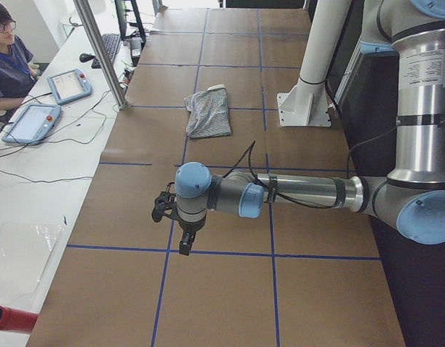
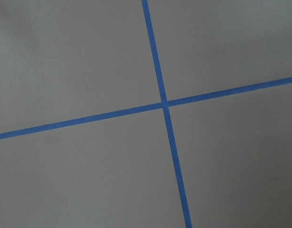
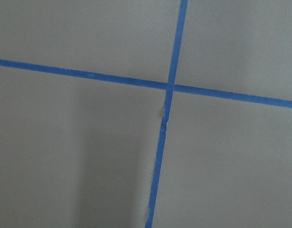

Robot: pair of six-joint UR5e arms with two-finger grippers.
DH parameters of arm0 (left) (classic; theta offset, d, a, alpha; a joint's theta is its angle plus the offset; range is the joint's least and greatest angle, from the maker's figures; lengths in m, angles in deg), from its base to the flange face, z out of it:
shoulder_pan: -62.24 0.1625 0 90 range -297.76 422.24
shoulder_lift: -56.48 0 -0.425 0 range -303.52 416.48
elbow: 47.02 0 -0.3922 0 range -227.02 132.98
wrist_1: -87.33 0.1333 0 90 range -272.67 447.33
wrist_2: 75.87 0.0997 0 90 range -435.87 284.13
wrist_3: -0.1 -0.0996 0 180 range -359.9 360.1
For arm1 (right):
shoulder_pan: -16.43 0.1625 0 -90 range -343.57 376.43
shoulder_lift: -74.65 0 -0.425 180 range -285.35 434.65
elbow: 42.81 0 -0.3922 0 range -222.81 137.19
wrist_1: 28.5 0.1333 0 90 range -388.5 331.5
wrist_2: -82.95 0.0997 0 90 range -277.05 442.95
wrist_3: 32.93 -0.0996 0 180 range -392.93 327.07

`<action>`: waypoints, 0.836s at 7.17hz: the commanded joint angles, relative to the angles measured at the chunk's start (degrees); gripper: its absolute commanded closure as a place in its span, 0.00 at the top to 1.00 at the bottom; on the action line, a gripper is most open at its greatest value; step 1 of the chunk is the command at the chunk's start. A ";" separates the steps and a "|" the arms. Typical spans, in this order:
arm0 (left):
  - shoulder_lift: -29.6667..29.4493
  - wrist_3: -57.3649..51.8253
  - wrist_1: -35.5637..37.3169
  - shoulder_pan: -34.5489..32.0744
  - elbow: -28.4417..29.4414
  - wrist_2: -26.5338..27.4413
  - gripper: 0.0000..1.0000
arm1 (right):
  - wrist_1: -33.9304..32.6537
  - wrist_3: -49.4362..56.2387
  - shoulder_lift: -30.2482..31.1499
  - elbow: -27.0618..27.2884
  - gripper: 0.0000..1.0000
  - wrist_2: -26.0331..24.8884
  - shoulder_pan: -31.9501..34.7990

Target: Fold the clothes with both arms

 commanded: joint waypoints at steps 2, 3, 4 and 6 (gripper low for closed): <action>0.00 5.35 0.04 0.00 0.01 -0.48 1.00 | 2.05 -3.52 -0.34 0.38 1.00 -0.08 0.00; -0.08 6.69 -0.13 0.00 0.01 -0.49 1.00 | 2.05 -3.52 -0.34 0.21 1.00 -0.08 0.00; -0.08 6.70 -0.13 0.00 0.10 -0.49 1.00 | 2.14 -3.52 -0.34 0.29 1.00 -0.08 -0.09; -0.08 6.79 -0.14 0.09 0.18 -0.49 1.00 | 2.14 -3.61 -0.43 0.38 1.00 -0.08 -0.44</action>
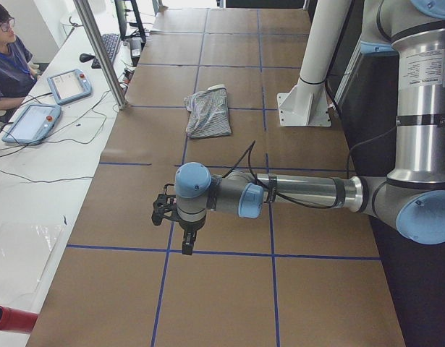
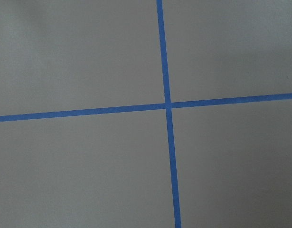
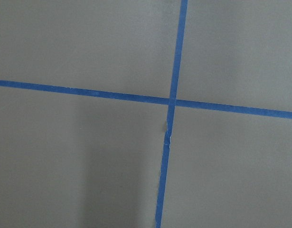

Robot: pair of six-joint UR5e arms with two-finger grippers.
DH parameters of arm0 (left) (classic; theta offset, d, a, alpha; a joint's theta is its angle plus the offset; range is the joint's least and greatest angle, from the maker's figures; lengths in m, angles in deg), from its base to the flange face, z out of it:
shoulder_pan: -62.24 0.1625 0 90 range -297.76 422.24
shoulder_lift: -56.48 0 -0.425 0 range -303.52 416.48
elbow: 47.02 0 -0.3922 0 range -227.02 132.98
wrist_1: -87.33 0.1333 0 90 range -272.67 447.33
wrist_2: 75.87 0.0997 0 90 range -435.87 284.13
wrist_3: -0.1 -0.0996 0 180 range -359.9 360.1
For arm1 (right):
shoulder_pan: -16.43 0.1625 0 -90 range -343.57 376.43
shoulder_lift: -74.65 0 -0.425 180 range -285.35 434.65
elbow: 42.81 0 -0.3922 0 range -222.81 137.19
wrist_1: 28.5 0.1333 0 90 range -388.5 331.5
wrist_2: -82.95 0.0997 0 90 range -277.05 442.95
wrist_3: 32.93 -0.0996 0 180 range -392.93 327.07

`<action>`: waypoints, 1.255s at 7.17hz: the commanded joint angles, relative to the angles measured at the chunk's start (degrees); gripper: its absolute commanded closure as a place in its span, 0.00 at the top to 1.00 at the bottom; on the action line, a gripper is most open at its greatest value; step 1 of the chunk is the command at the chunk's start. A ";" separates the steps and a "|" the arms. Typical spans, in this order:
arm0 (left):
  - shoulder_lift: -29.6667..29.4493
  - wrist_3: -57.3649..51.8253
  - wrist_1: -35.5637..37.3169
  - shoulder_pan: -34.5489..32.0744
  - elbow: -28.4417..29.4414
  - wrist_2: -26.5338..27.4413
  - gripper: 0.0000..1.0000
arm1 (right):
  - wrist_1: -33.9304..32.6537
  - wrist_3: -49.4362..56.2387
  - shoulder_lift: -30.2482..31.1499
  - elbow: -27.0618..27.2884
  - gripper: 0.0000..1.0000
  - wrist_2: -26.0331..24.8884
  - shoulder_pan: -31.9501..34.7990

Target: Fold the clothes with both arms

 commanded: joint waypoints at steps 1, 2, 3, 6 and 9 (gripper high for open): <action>-0.01 0.08 -0.01 0.03 0.07 0.00 1.00 | 0.02 0.05 -0.12 0.05 1.00 0.00 -0.20; -0.01 0.17 -0.01 0.03 0.25 0.00 1.00 | 0.02 -0.04 -0.12 0.14 1.00 0.00 -0.20; -0.10 0.17 -0.01 0.03 0.34 0.00 1.00 | 0.02 0.05 -0.12 0.14 1.00 0.00 -0.20; -0.27 0.08 -0.10 0.03 0.69 0.00 1.00 | 0.02 -0.04 -0.03 0.22 1.00 0.35 -0.20; -0.36 0.08 -0.18 0.03 0.69 0.00 1.00 | 0.02 0.05 -0.03 0.66 1.00 0.44 -0.20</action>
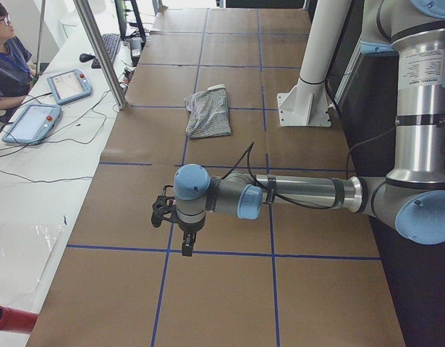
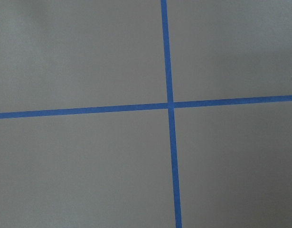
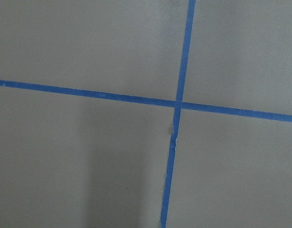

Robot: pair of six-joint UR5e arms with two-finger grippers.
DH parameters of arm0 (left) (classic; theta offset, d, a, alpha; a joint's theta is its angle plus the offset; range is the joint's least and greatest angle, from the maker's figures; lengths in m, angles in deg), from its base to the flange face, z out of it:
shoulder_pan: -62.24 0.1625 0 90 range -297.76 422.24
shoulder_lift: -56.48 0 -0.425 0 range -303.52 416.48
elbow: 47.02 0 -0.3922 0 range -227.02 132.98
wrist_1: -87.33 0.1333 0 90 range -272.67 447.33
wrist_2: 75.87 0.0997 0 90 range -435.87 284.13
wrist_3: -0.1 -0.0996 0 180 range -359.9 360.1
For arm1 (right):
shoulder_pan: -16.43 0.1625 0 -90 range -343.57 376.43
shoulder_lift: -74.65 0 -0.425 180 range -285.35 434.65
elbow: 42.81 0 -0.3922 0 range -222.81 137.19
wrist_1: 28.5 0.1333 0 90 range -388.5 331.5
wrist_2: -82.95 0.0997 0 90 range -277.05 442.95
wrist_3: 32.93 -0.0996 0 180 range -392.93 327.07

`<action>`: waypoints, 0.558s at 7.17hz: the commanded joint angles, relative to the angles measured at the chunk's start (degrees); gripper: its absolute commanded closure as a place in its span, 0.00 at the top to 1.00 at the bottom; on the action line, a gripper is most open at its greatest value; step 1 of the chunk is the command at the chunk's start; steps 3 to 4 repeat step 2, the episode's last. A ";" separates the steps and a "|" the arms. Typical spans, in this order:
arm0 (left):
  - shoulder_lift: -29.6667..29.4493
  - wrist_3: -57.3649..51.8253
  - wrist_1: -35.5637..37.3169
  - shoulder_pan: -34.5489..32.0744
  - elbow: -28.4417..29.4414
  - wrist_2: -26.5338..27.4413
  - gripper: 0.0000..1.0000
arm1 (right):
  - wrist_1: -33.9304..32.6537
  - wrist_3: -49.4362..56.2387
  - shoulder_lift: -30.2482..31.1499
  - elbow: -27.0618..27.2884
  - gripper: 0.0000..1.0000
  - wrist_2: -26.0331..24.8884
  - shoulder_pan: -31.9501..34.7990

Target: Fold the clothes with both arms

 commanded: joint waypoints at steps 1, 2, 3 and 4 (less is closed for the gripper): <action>-0.07 0.00 -0.05 0.00 -0.01 0.00 1.00 | 0.00 -0.08 0.01 0.06 1.00 0.02 0.00; -0.07 0.00 -0.05 0.00 -0.01 0.00 1.00 | 0.00 -0.08 0.01 0.06 1.00 0.02 0.00; -0.07 0.00 -0.05 0.00 -0.01 0.00 1.00 | 0.00 -0.08 0.01 0.06 1.00 0.02 0.00; -0.07 0.00 -0.05 0.00 -0.01 0.00 1.00 | 0.00 -0.08 0.01 0.06 1.00 0.02 0.00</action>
